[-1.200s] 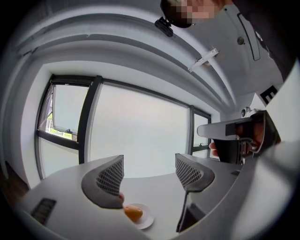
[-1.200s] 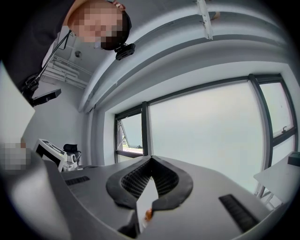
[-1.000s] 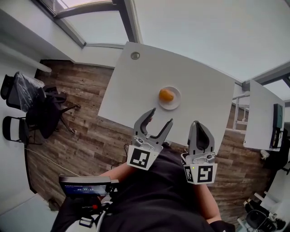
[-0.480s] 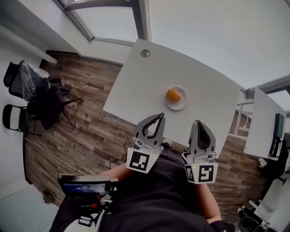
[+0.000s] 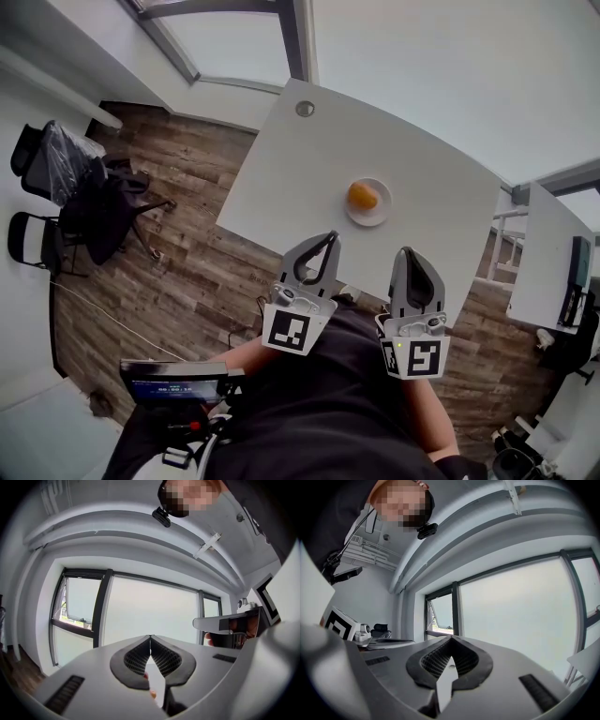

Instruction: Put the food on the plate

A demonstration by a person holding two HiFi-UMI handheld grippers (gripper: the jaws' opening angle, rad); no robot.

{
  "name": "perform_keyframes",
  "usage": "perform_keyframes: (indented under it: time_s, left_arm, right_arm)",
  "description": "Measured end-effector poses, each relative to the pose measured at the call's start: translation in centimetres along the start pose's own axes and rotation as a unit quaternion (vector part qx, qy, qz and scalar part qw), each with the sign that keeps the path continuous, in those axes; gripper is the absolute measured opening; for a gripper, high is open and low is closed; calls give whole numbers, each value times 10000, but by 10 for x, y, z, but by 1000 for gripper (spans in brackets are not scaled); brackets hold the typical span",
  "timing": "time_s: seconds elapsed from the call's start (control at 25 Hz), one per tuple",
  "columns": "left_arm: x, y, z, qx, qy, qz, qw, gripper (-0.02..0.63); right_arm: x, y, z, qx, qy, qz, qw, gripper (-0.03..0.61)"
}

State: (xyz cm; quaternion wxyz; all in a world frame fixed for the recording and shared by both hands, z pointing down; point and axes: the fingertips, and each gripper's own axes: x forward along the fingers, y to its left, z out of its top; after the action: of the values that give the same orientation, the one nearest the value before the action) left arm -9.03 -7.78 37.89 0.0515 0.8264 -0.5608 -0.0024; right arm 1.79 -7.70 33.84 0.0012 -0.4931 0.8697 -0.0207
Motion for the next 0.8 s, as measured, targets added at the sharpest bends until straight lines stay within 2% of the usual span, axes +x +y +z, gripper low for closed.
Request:
perform_keyframes:
  time_s: [0.48, 0.8]
  left_arm:
    - [1, -8, 2, 98, -8, 14, 10000, 6]
    - [7, -28, 0, 108, 58, 72, 9999, 6]
  right_arm:
    - [-9, -8, 0, 25, 25, -137, 9999, -3]
    - [-21, -26, 0, 86, -24, -119, 9999, -3]
